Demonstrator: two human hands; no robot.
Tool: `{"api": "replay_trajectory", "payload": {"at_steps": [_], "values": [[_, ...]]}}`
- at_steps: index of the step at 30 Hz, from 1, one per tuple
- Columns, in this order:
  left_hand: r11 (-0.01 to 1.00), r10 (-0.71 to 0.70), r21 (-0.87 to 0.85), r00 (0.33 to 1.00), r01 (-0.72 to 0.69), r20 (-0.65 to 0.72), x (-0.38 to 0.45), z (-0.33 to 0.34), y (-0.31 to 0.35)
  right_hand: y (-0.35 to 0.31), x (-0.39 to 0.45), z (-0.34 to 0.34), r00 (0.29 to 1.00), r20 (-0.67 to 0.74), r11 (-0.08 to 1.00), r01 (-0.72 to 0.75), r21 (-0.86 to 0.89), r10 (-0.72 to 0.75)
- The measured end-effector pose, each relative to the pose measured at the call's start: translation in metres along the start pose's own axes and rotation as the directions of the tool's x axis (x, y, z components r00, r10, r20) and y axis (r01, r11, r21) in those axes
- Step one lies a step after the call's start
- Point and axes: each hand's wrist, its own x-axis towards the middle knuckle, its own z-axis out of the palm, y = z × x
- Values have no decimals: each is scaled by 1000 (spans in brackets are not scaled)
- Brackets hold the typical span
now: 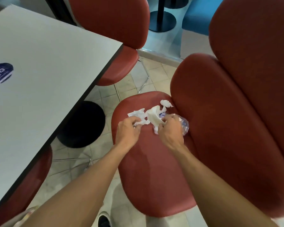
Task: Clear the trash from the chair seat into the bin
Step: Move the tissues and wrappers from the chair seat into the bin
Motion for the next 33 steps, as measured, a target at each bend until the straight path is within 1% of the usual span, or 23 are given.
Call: {"api": "replay_trajectory", "payload": {"at_steps": [4,9,14,19,23,27,29,33], "values": [[1000,-7,-20,1000,7,-23,-40,-42,-26,-25,-52,18,999,1,998,49,-24,-49],[998,-31,-48,999,30,-14,-84,-83,-60,-54,-113,42,998,25,999,52,-9,-51],[996,-71,-65,996,67,-58,-134,-127,-112,-84,-178,81,992,77,995,97,-21,-95],[986,-150,-89,984,141,-101,-177,-166,-167,-111,-230,123,975,155,982,171,-85,-157],[962,-226,-180,967,204,-115,-218,-188,-219,-130,-262,159,952,241,965,226,-135,-190],[899,-403,-246,904,363,-139,-260,-202,-274,-145,-290,199,911,340,941,299,-158,-233],[866,-473,-259,868,427,-153,-276,-206,-295,-148,-301,211,893,385,937,313,-154,-234],[772,-626,-285,759,568,-182,-314,-217,-353,-158,-330,256,846,465,911,375,-173,-260]]}}
